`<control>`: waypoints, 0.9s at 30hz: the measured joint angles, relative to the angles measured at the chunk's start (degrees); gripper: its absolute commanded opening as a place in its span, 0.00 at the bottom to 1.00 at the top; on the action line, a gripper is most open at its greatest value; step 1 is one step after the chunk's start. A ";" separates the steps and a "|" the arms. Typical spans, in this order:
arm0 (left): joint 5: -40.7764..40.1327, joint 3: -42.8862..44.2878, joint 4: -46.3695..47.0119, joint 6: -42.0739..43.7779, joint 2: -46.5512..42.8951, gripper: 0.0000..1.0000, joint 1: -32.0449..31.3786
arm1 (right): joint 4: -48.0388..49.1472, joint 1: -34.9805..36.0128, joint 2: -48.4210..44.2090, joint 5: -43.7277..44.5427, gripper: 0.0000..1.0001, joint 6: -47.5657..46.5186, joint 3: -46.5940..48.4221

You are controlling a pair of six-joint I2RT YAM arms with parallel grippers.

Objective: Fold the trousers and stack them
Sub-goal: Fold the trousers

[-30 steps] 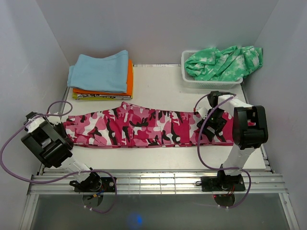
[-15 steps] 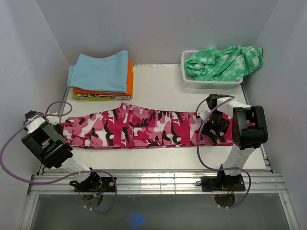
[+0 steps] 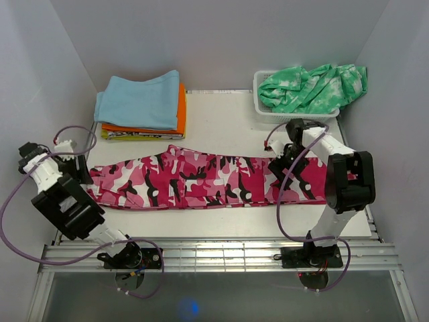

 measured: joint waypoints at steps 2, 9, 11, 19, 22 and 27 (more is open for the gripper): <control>3.85 1.88 -1.44 1.20 -3.52 0.79 -1.09 | -1.44 0.70 -1.25 -4.20 0.97 -0.09 3.45; 14.10 6.21 -0.42 -2.01 -12.72 0.77 -21.94 | -2.69 2.58 -6.78 -15.21 0.88 -0.55 12.44; 15.02 6.60 1.81 -5.05 -10.91 0.76 -28.30 | -2.25 3.78 -6.97 -16.13 0.82 -0.83 11.28; 13.00 15.08 12.35 -14.45 11.04 0.61 -45.53 | -0.31 5.81 -7.23 -13.44 0.80 -1.33 -3.80; 12.52 18.29 13.92 -16.02 18.34 0.61 -46.99 | -0.17 5.77 -8.68 -12.20 0.80 -1.57 -4.35; 12.57 16.44 15.21 -15.76 18.84 0.60 -45.99 | 0.74 6.23 -10.21 -15.69 0.78 -0.35 5.38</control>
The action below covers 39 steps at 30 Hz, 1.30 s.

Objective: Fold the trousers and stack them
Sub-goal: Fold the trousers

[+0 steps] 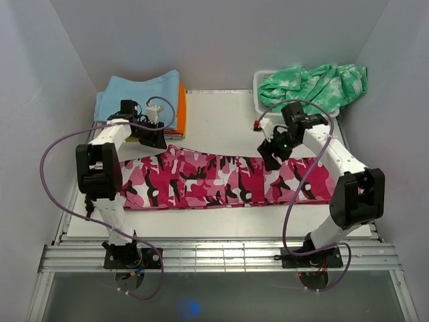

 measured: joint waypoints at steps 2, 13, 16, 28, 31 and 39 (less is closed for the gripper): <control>0.39 -3.17 0.85 0.42 -2.91 0.60 0.70 | 3.45 1.51 0.57 -2.16 0.78 2.40 5.92; 2.21 -16.02 4.24 -1.09 -16.55 0.60 5.22 | 26.49 19.26 32.83 -6.27 0.79 23.61 40.70; 2.71 -17.57 4.92 -2.67 -16.74 0.60 5.92 | 33.99 22.69 38.91 -5.62 0.79 30.38 41.90; 2.73 -20.02 5.75 -5.53 -16.17 0.60 6.29 | 53.40 29.75 44.61 -0.90 0.77 40.94 40.59; 2.58 -21.22 5.75 -6.71 -15.85 0.59 6.64 | 56.15 29.94 46.69 1.36 0.74 41.86 40.59; 2.51 -21.64 5.62 -11.28 -11.10 0.58 9.88 | 58.31 29.81 52.06 2.80 0.62 43.74 40.61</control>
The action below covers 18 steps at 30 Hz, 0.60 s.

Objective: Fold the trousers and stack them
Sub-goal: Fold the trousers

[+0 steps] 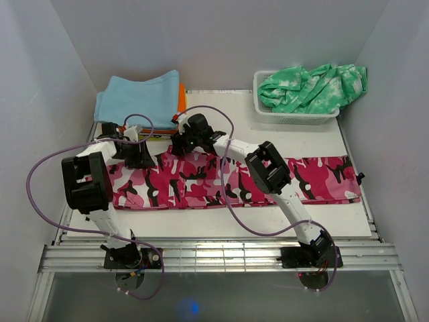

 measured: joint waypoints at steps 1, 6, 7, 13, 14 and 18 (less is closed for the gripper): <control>-0.15 0.00 -0.07 -0.35 0.57 0.57 0.22 | 0.37 0.04 0.39 -0.11 0.57 -0.11 0.00; -1.38 -0.04 -0.37 -1.07 1.75 0.56 0.28 | 0.79 0.07 0.59 -0.11 0.09 -0.35 0.07; -1.66 -0.13 -0.35 -1.11 1.77 0.56 0.28 | 0.74 0.09 0.59 0.07 0.08 -0.63 0.07; -1.95 -1.33 0.59 -0.81 1.73 0.50 1.27 | 0.57 0.61 0.57 4.85 0.08 0.79 0.09; -1.75 -1.57 0.81 -0.74 1.66 0.49 1.53 | 0.57 0.66 0.52 5.66 0.08 1.07 0.09; -0.76 -2.40 1.25 -0.31 1.55 0.45 3.13 | 0.20 0.98 0.37 9.49 0.08 2.16 0.09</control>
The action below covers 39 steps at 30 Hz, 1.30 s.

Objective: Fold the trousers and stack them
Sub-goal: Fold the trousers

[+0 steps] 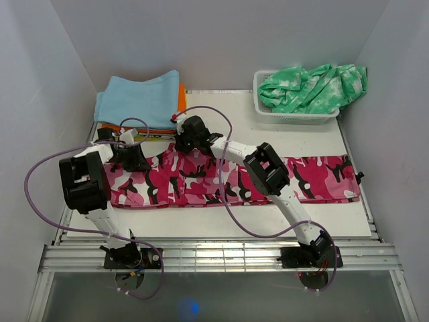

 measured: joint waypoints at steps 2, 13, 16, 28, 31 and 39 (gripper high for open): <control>0.33 -0.15 -0.15 0.13 -0.02 0.44 1.09 | -0.17 0.24 -0.24 1.20 0.08 0.24 -0.15; 1.09 1.01 -4.70 2.25 -0.76 0.66 3.41 | -7.80 -2.89 -7.04 0.90 0.90 -5.95 -4.52; -0.59 1.73 -6.29 2.80 -0.81 0.67 3.76 | -12.90 -5.44 -14.29 -1.05 0.90 -9.90 -8.13; -7.50 4.46 -8.66 4.11 -1.60 0.77 9.86 | -35.71 -40.44 -49.22 -7.87 0.90 -25.07 -31.50; -7.34 7.41 -9.09 5.09 -1.57 0.85 10.10 | -40.98 -52.63 -51.58 -7.10 0.91 -27.61 -36.70; -5.22 12.59 -10.05 6.67 -1.05 0.88 9.81 | -47.78 -67.78 -53.99 -2.78 0.93 -33.66 -43.41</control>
